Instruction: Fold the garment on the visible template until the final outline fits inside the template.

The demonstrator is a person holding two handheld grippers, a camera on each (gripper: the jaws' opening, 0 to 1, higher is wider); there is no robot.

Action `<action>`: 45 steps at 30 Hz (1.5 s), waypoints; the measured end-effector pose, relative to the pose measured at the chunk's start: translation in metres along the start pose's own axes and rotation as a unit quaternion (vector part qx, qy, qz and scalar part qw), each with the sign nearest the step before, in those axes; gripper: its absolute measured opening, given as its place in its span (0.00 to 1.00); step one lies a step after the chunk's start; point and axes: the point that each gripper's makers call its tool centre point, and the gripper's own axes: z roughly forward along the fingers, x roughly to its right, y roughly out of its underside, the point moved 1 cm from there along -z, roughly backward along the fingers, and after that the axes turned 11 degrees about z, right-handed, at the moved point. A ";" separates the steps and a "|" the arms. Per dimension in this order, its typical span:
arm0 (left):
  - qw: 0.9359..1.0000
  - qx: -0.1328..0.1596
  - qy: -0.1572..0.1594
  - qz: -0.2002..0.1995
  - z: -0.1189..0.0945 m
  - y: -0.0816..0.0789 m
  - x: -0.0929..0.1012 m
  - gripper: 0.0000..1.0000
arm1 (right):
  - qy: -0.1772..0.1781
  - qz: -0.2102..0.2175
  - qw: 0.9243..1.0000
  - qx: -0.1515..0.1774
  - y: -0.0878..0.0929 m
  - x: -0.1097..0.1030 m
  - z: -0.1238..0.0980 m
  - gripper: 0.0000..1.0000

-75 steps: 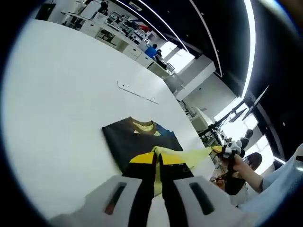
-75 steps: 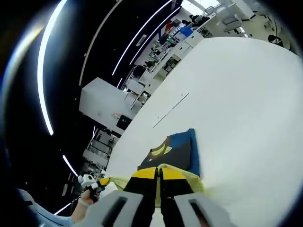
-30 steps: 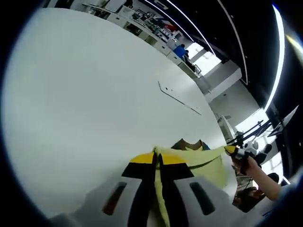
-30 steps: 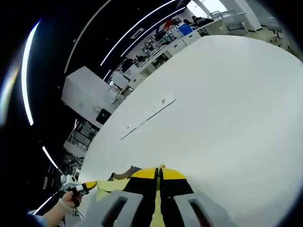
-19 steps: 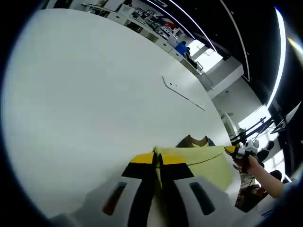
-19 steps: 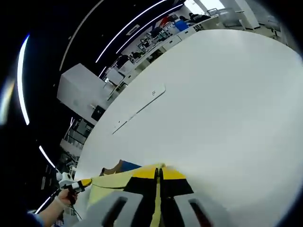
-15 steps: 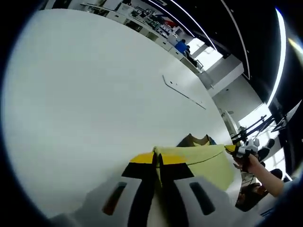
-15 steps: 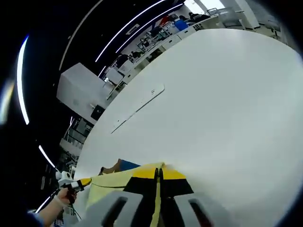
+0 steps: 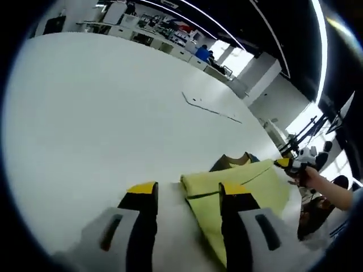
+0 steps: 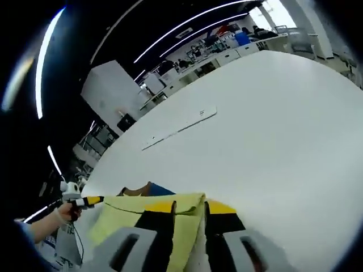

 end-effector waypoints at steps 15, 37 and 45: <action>0.938 -0.081 -0.069 0.329 -0.001 -0.006 -0.010 0.48 | 0.089 -0.401 0.910 -0.061 0.006 0.009 -0.003 0.42; 0.935 -0.078 -0.116 0.327 0.026 -0.026 -0.029 0.44 | 0.117 -0.448 0.885 -0.054 -0.021 0.005 0.042 0.41; 0.945 -0.059 -0.135 0.293 0.027 -0.044 -0.035 0.40 | 0.125 -0.423 0.897 -0.034 -0.040 -0.002 0.050 0.38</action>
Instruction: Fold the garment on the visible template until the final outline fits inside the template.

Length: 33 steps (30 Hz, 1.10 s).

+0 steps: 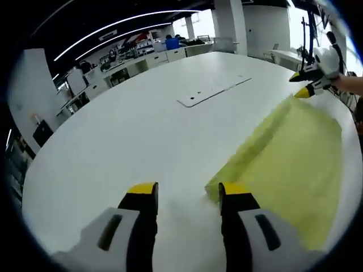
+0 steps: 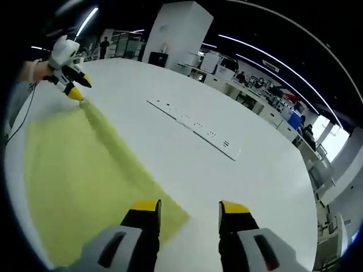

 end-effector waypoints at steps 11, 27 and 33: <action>0.999 0.015 0.019 -0.032 -0.011 0.007 0.014 0.45 | -0.020 0.035 0.999 -0.001 0.007 -0.008 -0.009 0.41; 0.992 0.053 0.088 -0.068 -0.054 0.007 0.047 0.65 | -0.087 0.124 0.988 0.015 0.015 -0.036 -0.059 0.56; 0.988 0.074 0.110 -0.078 -0.075 0.011 0.062 0.70 | -0.106 0.157 0.982 0.027 0.018 -0.044 -0.080 0.57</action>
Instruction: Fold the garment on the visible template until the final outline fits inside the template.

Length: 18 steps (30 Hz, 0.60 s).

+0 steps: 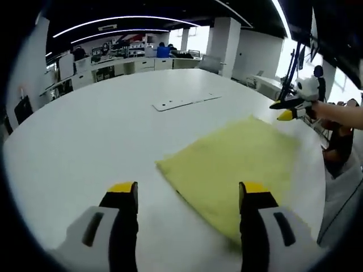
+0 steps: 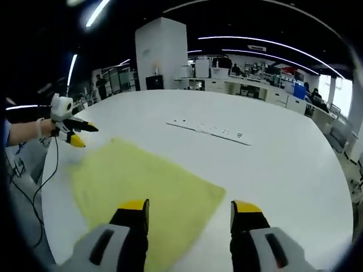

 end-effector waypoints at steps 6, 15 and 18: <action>1.000 0.001 0.016 -0.012 -0.019 0.015 0.017 0.68 | -0.002 -0.008 1.000 -0.004 0.015 -0.011 -0.021 0.56; 1.000 0.003 0.017 -0.019 -0.042 0.036 0.034 0.59 | -0.001 0.014 1.000 0.005 0.034 -0.017 -0.047 0.55; 1.000 0.005 0.017 -0.020 -0.047 0.043 0.038 0.61 | 0.004 0.016 1.000 -0.006 0.046 -0.014 -0.055 0.53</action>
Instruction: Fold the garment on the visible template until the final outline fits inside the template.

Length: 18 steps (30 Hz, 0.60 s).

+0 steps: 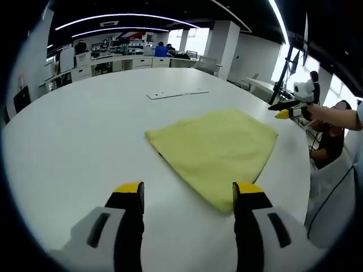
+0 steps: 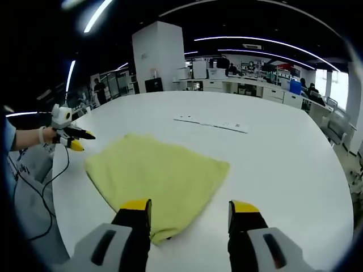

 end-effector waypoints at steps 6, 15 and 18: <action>1.000 0.005 0.004 -0.014 -0.006 0.010 0.009 0.54 | 0.006 0.031 0.999 -0.003 0.018 0.004 -0.013 0.50; 0.999 -0.004 0.014 -0.030 -0.006 0.032 0.025 0.46 | 0.003 0.061 0.998 -0.013 0.048 -0.006 -0.014 0.41; 0.999 -0.010 0.015 -0.035 -0.004 0.037 0.031 0.42 | 0.001 0.074 0.997 -0.014 0.054 -0.011 -0.011 0.35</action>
